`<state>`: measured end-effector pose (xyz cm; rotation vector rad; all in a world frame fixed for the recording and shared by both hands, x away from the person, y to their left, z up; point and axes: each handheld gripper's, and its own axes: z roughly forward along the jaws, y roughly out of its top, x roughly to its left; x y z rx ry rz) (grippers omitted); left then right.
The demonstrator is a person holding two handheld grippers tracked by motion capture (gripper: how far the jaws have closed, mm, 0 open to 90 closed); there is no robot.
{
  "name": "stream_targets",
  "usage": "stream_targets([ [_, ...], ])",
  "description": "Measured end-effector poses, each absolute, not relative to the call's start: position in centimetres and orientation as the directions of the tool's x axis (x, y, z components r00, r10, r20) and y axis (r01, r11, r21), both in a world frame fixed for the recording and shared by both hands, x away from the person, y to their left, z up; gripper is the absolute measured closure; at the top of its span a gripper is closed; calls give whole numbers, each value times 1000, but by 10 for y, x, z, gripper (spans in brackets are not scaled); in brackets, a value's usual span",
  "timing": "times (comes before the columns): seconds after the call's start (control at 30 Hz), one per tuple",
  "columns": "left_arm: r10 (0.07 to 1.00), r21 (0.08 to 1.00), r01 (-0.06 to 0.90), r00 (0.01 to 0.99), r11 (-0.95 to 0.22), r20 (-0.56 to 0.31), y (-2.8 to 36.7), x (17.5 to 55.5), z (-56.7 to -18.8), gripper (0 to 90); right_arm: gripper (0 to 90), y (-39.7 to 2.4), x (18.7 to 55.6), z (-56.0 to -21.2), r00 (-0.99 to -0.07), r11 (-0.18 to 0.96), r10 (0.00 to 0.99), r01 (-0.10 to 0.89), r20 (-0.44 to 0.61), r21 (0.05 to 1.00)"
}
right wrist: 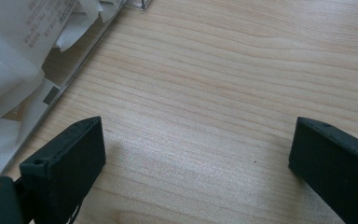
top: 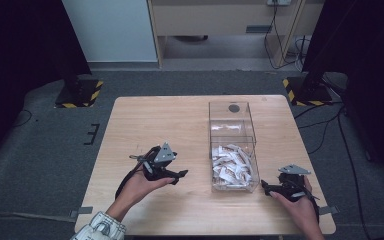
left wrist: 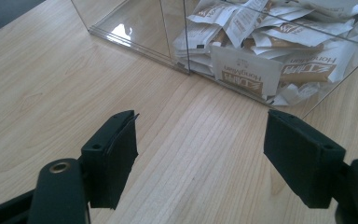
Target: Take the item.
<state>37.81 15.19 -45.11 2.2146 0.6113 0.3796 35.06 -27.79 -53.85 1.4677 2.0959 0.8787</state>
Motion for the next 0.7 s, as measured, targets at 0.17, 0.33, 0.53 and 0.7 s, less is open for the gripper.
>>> stream_targets([
  [0.17, 528, 764, 293, 846, -575, 73, 147, 378, -447, 273, 38, -278, 351, -538, -346, 238, 938, 664, 9, 709],
  [0.33, 523, 761, 290, 849, -581, 76, 145, 380, -448, 301, 38, -278, 351, -538, -346, 239, 938, 663, 8, 709],
  [0.53, 515, 762, 284, 853, -583, 77, 142, 380, -446, 332, 38, -278, 351, -538, -346, 238, 938, 664, 9, 709],
  [0.7, 516, 766, 283, 853, -577, 73, 140, 381, -444, 350, 38, -278, 351, -538, -346, 238, 938, 664, 9, 709],
])
